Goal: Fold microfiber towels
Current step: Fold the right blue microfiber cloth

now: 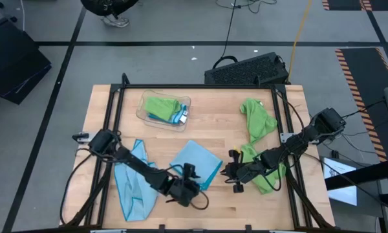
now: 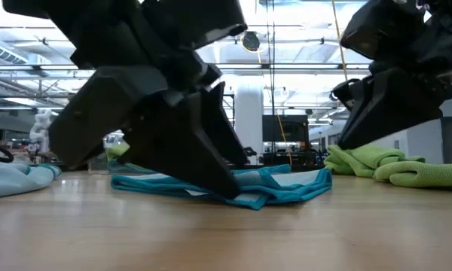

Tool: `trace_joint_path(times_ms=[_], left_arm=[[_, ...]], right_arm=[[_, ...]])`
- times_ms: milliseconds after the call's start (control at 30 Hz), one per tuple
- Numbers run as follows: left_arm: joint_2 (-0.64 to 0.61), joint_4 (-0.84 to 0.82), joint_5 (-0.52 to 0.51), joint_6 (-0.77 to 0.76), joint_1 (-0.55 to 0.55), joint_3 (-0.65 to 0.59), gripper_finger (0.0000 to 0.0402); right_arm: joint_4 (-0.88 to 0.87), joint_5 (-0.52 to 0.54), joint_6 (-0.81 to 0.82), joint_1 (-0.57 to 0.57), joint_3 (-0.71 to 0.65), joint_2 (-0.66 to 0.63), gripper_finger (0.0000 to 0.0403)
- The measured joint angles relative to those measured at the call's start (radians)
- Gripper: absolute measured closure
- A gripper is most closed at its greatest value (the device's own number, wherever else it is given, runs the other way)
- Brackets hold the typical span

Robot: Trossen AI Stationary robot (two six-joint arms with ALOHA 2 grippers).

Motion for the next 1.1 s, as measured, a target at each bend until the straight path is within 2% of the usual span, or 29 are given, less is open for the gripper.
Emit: trace_joint_path(times_ms=[300, 500, 600, 767, 1000, 1100], left_arm=[[0.000, 0.004, 0.107, 0.035, 0.014, -0.002, 0.0166], [0.000, 0.003, 0.086, 0.043, 0.023, -0.003, 0.0167], [0.007, 0.006, 0.148, 0.051, 0.042, -0.003, 0.0176], [0.029, 0.013, 0.215, 0.070, 0.065, 0.001, 0.0235], [0.033, 0.028, 0.228, 0.069, 0.066, 0.000, 0.0383], [0.035, 0.059, 0.181, 0.036, 0.061, -0.003, 0.0386]], right_arm=[[0.011, 0.000, 0.008, 0.000, -0.010, 0.000, 0.0385], [0.011, 0.000, 0.008, 0.000, -0.010, 0.000, 0.0385], [0.012, 0.000, 0.008, 0.000, -0.010, 0.000, 0.0385], [0.011, -0.001, 0.008, 0.000, -0.010, 0.000, 0.0385], [0.010, 0.000, 0.008, 0.000, -0.010, 0.000, 0.0385], [0.022, 0.002, 0.002, 0.000, -0.010, 0.000, 0.0385]])
